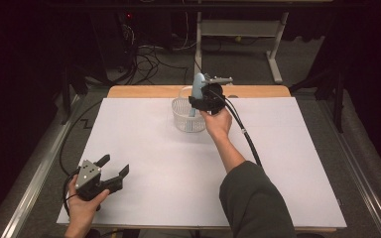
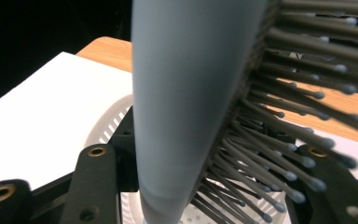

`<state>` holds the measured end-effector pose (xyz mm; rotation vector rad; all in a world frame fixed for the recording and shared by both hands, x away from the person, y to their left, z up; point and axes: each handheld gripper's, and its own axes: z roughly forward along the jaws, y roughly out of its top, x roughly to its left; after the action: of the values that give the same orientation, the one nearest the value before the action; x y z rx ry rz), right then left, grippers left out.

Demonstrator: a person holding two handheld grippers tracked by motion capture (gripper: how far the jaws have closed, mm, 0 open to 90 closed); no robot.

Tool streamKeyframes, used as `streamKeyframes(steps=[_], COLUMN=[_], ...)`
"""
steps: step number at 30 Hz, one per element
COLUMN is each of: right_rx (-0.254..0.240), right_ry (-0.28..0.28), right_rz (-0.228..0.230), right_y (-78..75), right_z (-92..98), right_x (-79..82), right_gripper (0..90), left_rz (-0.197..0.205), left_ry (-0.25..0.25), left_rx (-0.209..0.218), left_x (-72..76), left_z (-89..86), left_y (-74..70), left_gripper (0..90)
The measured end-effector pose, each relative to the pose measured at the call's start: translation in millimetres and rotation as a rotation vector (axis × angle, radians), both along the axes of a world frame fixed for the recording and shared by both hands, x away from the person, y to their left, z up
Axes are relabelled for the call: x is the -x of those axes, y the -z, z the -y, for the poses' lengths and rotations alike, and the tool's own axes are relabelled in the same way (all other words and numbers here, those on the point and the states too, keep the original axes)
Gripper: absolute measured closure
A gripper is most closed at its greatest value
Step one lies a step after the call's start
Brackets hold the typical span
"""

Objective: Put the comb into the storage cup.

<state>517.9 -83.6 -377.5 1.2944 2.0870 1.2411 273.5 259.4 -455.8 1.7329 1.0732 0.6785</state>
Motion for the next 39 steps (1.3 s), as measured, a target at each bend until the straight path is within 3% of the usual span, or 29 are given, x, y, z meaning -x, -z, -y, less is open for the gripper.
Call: streamKeyframes(steps=[39], right_rx=[0.034], right_ry=[0.02], right_rz=[-0.104], right_y=[4.8], right_z=[29.1], right_x=[-6.9], right_gripper=[38.5], left_rz=[-0.016], left_ry=[-0.009], left_rx=[-0.009], left_x=[-1.7], left_z=[-0.5], left_y=[1.7], left_gripper=[23.2])
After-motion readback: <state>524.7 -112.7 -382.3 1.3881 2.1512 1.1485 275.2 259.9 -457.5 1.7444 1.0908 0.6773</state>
